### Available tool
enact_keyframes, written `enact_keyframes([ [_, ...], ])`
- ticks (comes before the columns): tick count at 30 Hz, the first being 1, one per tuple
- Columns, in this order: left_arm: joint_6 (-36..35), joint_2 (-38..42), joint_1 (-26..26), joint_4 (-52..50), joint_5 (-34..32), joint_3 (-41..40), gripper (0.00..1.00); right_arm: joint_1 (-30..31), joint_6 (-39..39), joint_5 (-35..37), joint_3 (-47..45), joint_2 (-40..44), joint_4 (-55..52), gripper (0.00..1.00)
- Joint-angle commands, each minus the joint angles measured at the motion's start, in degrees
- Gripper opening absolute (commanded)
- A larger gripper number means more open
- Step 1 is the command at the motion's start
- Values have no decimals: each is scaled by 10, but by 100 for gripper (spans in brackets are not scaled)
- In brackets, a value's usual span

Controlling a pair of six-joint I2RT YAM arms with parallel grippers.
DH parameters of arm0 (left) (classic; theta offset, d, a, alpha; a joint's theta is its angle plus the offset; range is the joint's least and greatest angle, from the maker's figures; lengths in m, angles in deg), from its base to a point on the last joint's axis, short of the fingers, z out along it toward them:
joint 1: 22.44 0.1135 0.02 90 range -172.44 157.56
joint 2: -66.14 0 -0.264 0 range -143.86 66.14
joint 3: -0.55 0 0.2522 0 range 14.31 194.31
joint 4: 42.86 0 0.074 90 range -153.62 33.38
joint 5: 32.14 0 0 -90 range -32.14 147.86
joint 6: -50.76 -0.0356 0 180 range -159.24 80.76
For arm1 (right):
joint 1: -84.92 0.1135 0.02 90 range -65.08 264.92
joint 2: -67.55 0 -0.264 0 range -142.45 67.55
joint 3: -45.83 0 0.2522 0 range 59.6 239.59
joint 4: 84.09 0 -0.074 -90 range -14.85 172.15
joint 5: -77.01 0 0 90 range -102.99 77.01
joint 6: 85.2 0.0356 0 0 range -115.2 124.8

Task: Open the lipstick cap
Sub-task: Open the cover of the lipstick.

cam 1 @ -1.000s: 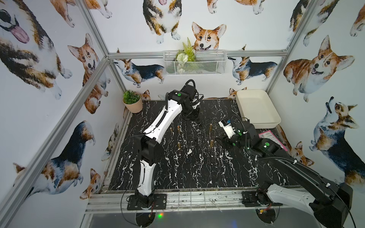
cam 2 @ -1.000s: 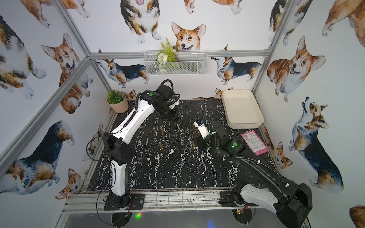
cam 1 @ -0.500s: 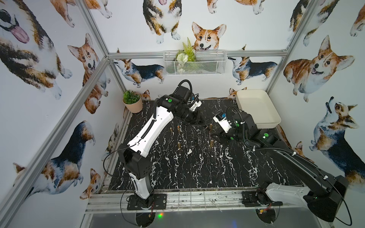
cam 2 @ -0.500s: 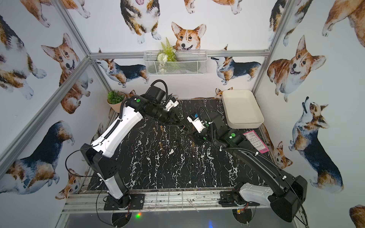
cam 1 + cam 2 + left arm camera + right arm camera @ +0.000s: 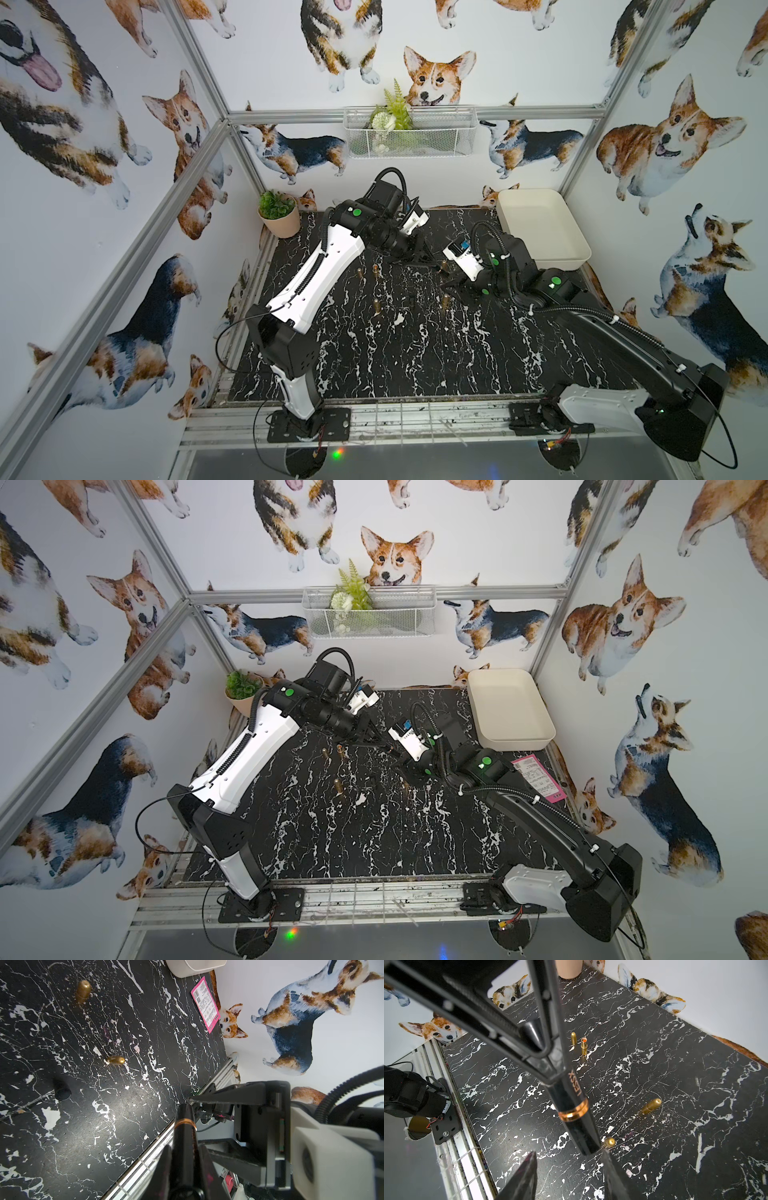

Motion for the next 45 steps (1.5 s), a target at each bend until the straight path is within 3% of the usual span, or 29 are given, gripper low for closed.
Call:
enact_keyframes([
  [1, -3, 5, -5, 3, 26, -14, 7, 1, -17, 1, 7, -3, 3, 52],
  [14, -4, 0, -8, 6, 37, -16, 8, 3, -26, -13, 16, -21, 7, 38],
  [20, -7, -3, -8, 7, 41, -19, 8, 5, -28, -21, 19, -22, 3, 21],
  [23, -8, -6, -8, 6, 37, -17, 0, 8, -30, -23, 22, -25, -4, 13],
  [27, -11, -9, -6, 6, 34, -18, 0, 18, -34, -11, 21, -24, -12, 1],
  [45, -4, -13, 77, 18, 15, 16, 0, 46, -7, 15, -40, 29, -28, 0],
])
